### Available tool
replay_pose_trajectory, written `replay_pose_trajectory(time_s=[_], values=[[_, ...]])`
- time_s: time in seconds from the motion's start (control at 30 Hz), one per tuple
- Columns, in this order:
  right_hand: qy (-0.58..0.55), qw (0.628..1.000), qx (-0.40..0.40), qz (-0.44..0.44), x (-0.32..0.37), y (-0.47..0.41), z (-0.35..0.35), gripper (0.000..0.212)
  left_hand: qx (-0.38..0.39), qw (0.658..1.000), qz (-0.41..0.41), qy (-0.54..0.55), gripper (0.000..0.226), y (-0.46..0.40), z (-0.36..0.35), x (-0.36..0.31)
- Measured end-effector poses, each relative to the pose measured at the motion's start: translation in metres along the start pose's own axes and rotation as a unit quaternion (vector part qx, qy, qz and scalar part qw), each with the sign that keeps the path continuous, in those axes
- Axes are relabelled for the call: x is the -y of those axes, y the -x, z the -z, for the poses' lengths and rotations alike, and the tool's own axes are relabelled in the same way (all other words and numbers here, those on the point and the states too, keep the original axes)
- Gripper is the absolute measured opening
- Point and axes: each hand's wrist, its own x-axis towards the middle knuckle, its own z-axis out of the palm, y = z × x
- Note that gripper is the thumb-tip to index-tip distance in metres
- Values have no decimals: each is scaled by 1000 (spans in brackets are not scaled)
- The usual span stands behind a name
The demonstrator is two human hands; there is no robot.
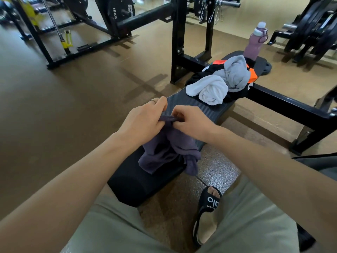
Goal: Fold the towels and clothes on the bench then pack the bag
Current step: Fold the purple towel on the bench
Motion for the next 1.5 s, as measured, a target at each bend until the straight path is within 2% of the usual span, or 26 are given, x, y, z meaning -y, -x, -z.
replay_pose_trajectory(time_s=[0.1, 0.17, 0.27, 0.37, 0.4, 0.47, 0.53, 0.57, 0.63, 0.7, 0.77, 0.9, 1.03, 1.17, 1.23, 1.37, 1.5], values=[[101, 994, -31, 21, -1, -1, 17, 7, 35, 998, 26, -38, 12, 5, 2, 11], [146, 988, -43, 11, 0, -4, 29, 9, 26, 997, 69, 2, 9, 7, 6, 21], [146, 983, -107, -4, 6, -7, 47, 8, -72, 982, 125, 119, 13, 4, 24, 31], [118, 976, -183, -20, 16, -13, 59, 12, -188, 963, 136, 135, 18, -2, 37, 28], [128, 978, -161, -33, 19, -15, 62, 15, -184, 965, 142, 125, 20, -4, 37, 25], [160, 984, -28, -74, 23, -17, 62, 23, -116, 976, 162, 87, 25, -4, 32, 23], [116, 983, 72, -121, 22, -17, 58, 29, -93, 978, 170, 77, 29, 0, 24, 25], [76, 986, 71, -131, 22, -19, 56, 29, -97, 977, 170, 80, 30, 2, 23, 24], [6, 990, 17, -141, 22, -22, 51, 26, -82, 981, 160, 71, 33, 5, 22, 23], [-62, 984, -27, -164, 27, -26, 44, 23, -9, 992, 113, 60, 34, 7, 21, 19], [-125, 973, -36, -190, 39, -27, 40, 32, 42, 991, 85, 97, 33, 9, 18, 11], [-245, 942, -15, -230, 61, -29, 33, 35, -8, 961, 103, 257, 29, 17, 12, -17], [-356, 893, -38, -273, 72, -32, 31, 22, -75, 973, 56, 209, 28, 25, 4, -36], [-371, 888, -57, -267, 72, -31, 29, 25, -81, 979, 93, 165, 20, 29, 2, -39], [-359, 894, -61, -261, 71, -29, 27, 23, -90, 981, 96, 145, 26, 28, 4, -39], [-338, 909, -56, -237, 75, -28, 25, 33, -92, 983, 133, 87, 31, 23, 9, -44], [-236, 945, -63, -215, 77, -25, 25, 31, -95, 980, 169, 51, 25, 16, 8, -41]])
